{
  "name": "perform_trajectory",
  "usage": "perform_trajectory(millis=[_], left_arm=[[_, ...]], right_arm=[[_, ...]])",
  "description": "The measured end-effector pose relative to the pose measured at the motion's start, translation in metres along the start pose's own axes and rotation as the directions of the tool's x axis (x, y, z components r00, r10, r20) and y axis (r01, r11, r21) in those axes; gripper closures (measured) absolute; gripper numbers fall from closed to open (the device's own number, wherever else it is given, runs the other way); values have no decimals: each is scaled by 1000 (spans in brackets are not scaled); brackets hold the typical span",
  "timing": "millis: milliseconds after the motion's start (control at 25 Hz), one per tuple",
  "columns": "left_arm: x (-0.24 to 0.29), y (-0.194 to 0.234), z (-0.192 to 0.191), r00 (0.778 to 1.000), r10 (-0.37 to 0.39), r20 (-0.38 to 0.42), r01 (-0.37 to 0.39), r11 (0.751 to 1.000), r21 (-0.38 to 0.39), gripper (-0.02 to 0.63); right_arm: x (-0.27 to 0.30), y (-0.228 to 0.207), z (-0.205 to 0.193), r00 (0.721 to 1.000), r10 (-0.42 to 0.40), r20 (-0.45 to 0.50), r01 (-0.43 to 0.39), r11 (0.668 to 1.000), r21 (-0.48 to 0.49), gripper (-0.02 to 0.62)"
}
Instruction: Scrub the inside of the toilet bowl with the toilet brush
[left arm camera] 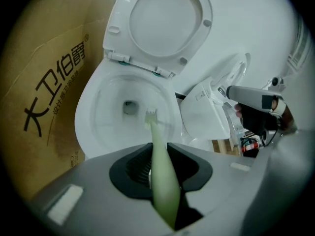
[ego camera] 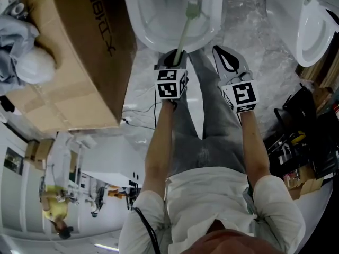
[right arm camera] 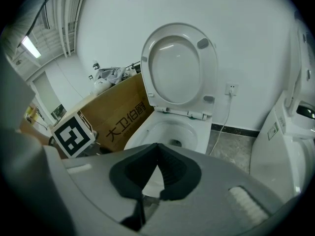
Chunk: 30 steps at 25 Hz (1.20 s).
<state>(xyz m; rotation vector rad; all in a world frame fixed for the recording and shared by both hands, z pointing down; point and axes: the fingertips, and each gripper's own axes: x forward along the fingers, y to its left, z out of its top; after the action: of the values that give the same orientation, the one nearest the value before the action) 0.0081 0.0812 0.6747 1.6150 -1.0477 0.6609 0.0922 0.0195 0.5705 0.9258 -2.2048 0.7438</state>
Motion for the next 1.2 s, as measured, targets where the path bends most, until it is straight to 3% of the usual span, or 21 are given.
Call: perform_trajectory(millis=[280, 600, 800, 1200], left_arm=[[-13, 9, -13, 997, 23, -79, -11, 990, 144, 495], [-30, 25, -24, 980, 86, -177, -28, 951, 307, 495], [-38, 41, -25, 962, 172, -213, -54, 883, 467, 495], [-46, 56, -14, 931, 261, -257, -28, 750, 661, 495]], right_arm=[[-5, 0, -8, 1000, -14, -4, 14, 1000, 11, 594], [-2, 10, -11, 1000, -10, -4, 10, 1000, 22, 594], [0, 14, -10, 1000, -3, -9, 3, 1000, 19, 594], [9, 17, -12, 1000, 15, -27, -15, 1000, 11, 594]])
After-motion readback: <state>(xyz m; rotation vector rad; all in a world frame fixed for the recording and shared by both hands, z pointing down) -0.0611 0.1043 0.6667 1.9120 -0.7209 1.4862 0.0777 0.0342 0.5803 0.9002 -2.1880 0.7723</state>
